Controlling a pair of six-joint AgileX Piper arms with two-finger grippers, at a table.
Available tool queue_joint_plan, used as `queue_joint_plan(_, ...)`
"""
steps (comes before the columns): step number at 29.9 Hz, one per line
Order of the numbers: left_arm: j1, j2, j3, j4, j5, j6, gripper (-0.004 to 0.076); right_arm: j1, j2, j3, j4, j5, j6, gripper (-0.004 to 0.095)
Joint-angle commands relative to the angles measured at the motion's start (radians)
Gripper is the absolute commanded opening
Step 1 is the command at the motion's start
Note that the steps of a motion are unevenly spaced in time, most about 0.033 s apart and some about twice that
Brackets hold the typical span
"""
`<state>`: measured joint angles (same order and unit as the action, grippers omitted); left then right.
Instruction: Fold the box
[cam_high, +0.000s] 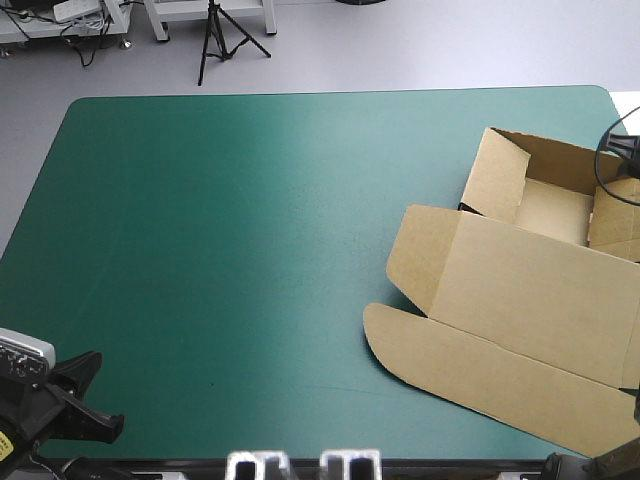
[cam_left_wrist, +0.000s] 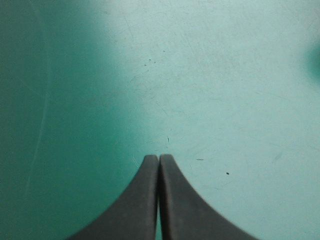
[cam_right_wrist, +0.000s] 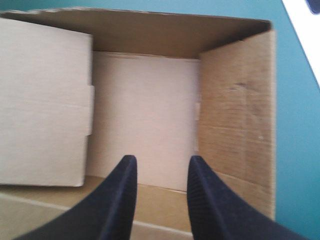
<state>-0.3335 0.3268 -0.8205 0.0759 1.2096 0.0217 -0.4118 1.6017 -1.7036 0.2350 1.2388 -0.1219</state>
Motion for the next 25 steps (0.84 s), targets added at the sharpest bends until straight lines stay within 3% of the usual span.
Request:
queue_joint_plan(1,-0.005,0.015,-0.019,-0.016,-0.064,0.0,-0.0009,0.049,-0.148,0.026,0.146,0.009,-0.106,0.0166)
queue_joint_plan(3,-0.005,0.015,-0.006,-0.017,-0.077,0.023,-0.0009,0.118,-0.224,0.097,0.146,0.009,-0.135,0.0033)
queue_joint_plan(5,-0.005,0.015,0.022,-0.028,-0.091,0.052,-0.0009,0.18,-0.296,0.18,0.142,0.009,-0.148,-0.0016)
queue_joint_plan(9,-0.005,0.015,0.099,-0.065,-0.098,0.055,-0.0009,0.263,-0.475,0.388,0.142,-0.006,-0.178,-0.0015)
queue_joint_plan(15,-0.005,0.015,0.2,-0.171,-0.167,0.129,-0.0009,0.267,-0.772,0.702,0.125,-0.075,-0.205,-0.0015)
queue_joint_plan(25,-0.005,0.008,0.261,-0.212,-0.229,0.212,-0.0009,0.267,-1.164,0.998,0.113,-0.149,-0.205,-0.0015)
